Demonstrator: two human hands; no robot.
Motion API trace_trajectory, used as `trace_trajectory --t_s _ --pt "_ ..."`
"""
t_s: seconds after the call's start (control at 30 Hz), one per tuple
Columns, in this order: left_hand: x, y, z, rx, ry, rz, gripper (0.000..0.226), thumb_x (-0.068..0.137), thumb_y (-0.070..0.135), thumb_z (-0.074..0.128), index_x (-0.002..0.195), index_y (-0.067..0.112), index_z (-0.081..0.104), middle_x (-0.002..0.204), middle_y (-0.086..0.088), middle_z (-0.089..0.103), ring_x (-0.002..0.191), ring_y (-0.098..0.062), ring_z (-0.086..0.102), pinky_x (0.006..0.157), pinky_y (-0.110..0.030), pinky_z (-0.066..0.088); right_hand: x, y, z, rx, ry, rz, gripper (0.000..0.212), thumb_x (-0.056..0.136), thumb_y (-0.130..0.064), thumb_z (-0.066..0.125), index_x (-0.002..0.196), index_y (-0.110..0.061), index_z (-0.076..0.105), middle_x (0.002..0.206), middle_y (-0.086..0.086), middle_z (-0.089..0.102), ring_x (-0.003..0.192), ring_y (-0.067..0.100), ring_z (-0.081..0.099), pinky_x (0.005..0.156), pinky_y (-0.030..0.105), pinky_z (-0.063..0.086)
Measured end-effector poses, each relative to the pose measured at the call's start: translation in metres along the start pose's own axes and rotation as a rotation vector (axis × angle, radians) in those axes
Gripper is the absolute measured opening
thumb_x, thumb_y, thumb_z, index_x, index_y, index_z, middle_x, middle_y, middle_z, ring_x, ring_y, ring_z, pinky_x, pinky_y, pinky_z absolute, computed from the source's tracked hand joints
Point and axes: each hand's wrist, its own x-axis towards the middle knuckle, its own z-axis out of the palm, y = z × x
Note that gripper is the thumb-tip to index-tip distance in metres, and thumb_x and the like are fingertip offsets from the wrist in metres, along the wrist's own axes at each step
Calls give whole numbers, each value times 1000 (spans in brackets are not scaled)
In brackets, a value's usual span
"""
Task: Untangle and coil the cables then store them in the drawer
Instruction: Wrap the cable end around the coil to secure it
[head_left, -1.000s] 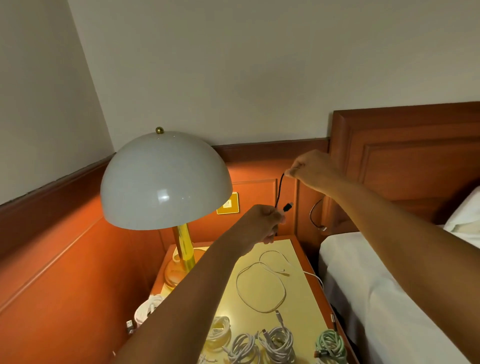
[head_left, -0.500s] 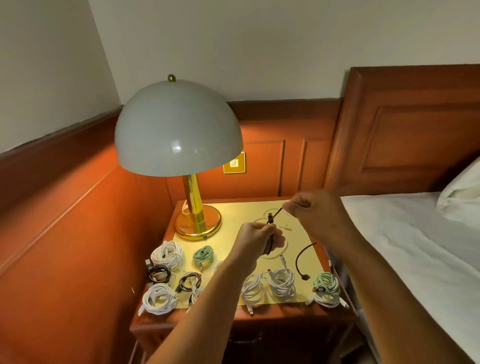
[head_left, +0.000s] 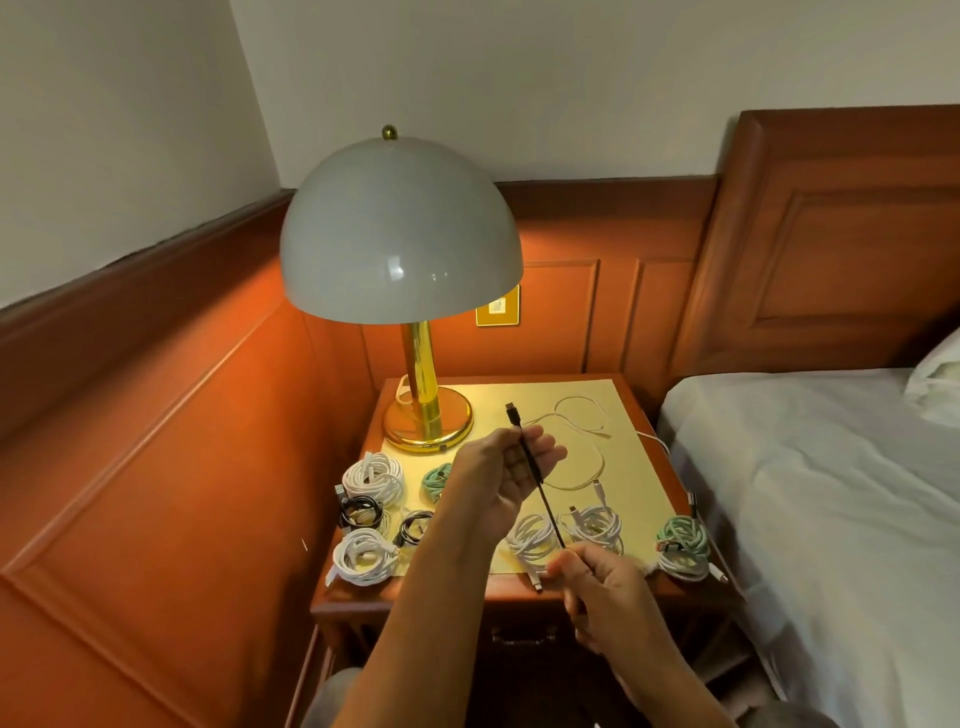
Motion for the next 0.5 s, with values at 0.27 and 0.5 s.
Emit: trace_trajectory --t_s 0.27,0.5 --pt "-15 20 -11 173 -64 201 26 100 5 45 85 -3 65 61 -8 63 55 -18 64 69 -29 58 28 -2 -4 164 -179 76 29 103 -20 41 95 -2 63 58 0 38 45 8 28 41 20 26" --pt "-29 28 -5 298 -130 281 25 99 5 46 86 -3 66 64 -9 65 59 -20 66 74 -30 57 50 -33 -30 -168 -55 -34 26 102 -18 47 91 -11 69 56 -2 40 45 5 30 42 21 27"
